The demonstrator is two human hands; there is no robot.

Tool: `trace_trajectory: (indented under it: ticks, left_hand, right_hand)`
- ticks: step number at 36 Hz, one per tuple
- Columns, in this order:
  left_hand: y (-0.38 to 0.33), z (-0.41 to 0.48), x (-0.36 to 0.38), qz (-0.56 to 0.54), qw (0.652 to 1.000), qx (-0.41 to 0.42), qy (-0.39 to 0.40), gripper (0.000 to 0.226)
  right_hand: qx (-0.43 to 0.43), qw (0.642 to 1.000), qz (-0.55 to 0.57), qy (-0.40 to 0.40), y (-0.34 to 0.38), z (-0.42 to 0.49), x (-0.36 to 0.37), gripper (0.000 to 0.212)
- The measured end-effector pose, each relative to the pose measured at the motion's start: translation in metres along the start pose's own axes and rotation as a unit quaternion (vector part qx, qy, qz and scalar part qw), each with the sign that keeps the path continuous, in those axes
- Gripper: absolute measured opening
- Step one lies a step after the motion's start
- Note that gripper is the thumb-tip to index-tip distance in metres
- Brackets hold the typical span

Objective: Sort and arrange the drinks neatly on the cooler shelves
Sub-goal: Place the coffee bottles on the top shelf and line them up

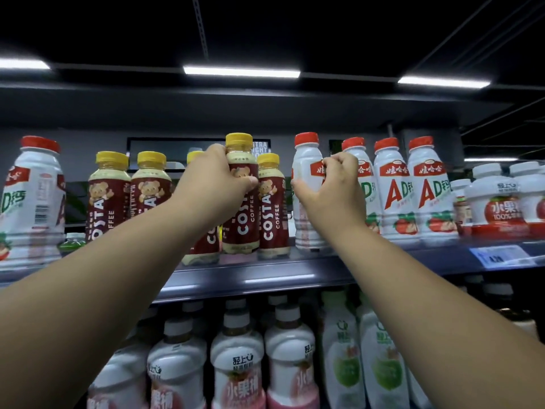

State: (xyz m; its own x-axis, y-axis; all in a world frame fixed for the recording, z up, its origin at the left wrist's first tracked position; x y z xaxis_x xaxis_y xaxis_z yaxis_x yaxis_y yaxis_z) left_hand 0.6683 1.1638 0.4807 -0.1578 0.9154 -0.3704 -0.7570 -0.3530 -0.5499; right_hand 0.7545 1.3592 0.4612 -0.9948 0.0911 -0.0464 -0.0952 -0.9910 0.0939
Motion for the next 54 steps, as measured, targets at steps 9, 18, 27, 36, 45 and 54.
trace_trajectory:
  ticks: [9,18,27,36,45,54]
  left_hand:
    - [-0.007,0.007,0.015,0.069,0.997,-0.003,-0.023,0.046]
    - [-0.003,0.0,0.031,0.111,0.991,0.03,-0.064,0.074]
    - [0.006,-0.017,0.044,0.088,0.991,0.062,-0.085,0.078]
    - [0.029,-0.041,0.057,0.095,0.987,0.09,-0.09,0.084]
    - [0.036,-0.044,0.049,0.161,0.97,0.083,-0.164,0.083]
    - [0.034,-0.046,0.062,0.218,0.957,0.111,-0.152,0.073]
  right_hand:
    - [-0.017,1.0,-0.005,0.021,0.008,-0.005,0.006,0.07]
    - [-0.01,0.997,-0.021,0.078,0.009,-0.025,0.013,0.085]
    - [-0.005,0.993,-0.027,0.113,0.002,-0.05,0.01,0.094]
    - [-0.007,0.992,-0.013,0.123,0.003,-0.054,0.008,0.085]
    - [0.013,0.989,-0.007,0.147,-0.005,-0.065,0.007,0.087]
    - [0.014,0.992,-0.008,0.128,-0.003,-0.069,0.002,0.082]
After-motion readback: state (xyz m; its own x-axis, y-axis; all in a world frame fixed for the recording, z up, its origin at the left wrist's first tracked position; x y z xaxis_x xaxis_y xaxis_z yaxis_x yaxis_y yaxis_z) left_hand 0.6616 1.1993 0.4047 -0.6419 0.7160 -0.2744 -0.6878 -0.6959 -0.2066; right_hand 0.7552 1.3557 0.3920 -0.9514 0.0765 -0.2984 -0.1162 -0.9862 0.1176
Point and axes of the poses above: each hand's wrist, its own z-axis towards the middle knuckle, its own x-axis out of the palm, y = z × x, the point moved 8 cm from there along z, towards the middle knuckle, and after that the axes turned 13 degrees about -x, right-handed, at the moved point
